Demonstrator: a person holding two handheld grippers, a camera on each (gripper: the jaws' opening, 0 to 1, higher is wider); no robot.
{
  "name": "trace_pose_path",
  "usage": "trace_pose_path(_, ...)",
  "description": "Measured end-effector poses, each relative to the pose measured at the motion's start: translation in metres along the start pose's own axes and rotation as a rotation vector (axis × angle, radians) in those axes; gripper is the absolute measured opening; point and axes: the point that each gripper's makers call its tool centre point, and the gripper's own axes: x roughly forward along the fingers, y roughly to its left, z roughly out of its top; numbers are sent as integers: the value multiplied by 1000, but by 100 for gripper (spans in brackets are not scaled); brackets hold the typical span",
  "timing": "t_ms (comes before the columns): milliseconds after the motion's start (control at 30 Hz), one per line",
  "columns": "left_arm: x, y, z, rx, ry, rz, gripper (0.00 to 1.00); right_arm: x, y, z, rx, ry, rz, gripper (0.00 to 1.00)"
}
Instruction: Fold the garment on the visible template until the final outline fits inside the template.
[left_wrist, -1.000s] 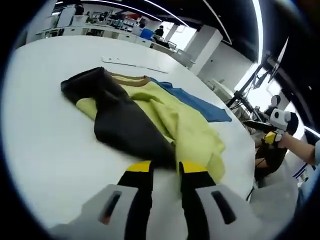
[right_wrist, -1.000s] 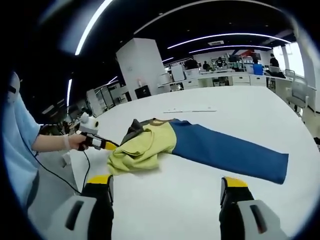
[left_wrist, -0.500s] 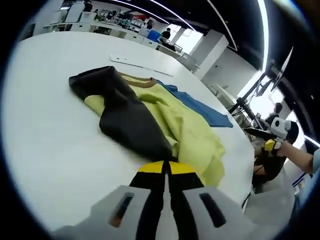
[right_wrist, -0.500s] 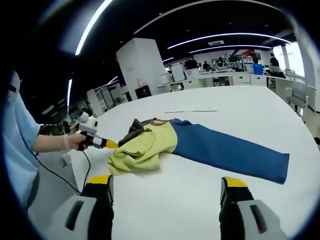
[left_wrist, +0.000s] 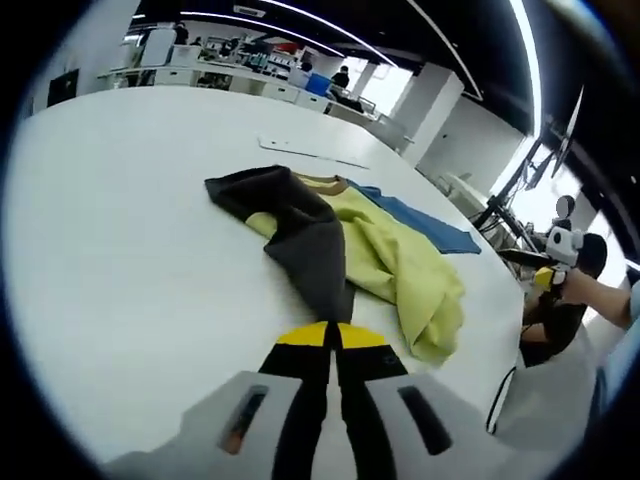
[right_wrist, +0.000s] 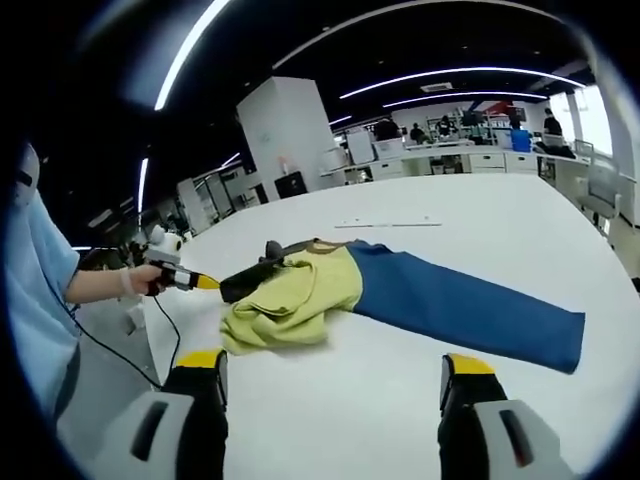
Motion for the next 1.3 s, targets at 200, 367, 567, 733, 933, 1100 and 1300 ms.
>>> trace_pose_path(200, -23, 18, -5, 2, -3, 48, 0, 2, 5, 0, -6, 3, 10, 88)
trace_pose_path(367, -48, 38, -6, 25, 3, 100, 0, 4, 7, 0, -8, 5, 16, 88)
trace_pose_path(567, -74, 60, -4, 39, -8, 164, 0, 7, 10, -1, -6, 5, 25, 88)
trace_pose_path(733, -91, 70, -2, 48, -13, 197, 0, 8, 12, -3, -9, 12, 31, 88)
trace_pose_path(933, -104, 70, -9, 71, 0, 217, 0, 9, 13, -2, -6, 10, 32, 88)
trace_pose_path(1100, -110, 70, -13, 33, -5, 212, 0, 9, 14, -3, -7, 11, 34, 87)
trace_pose_path(1300, -122, 73, -6, 49, -4, 226, 0, 7, 13, -5, -5, 11, 31, 87)
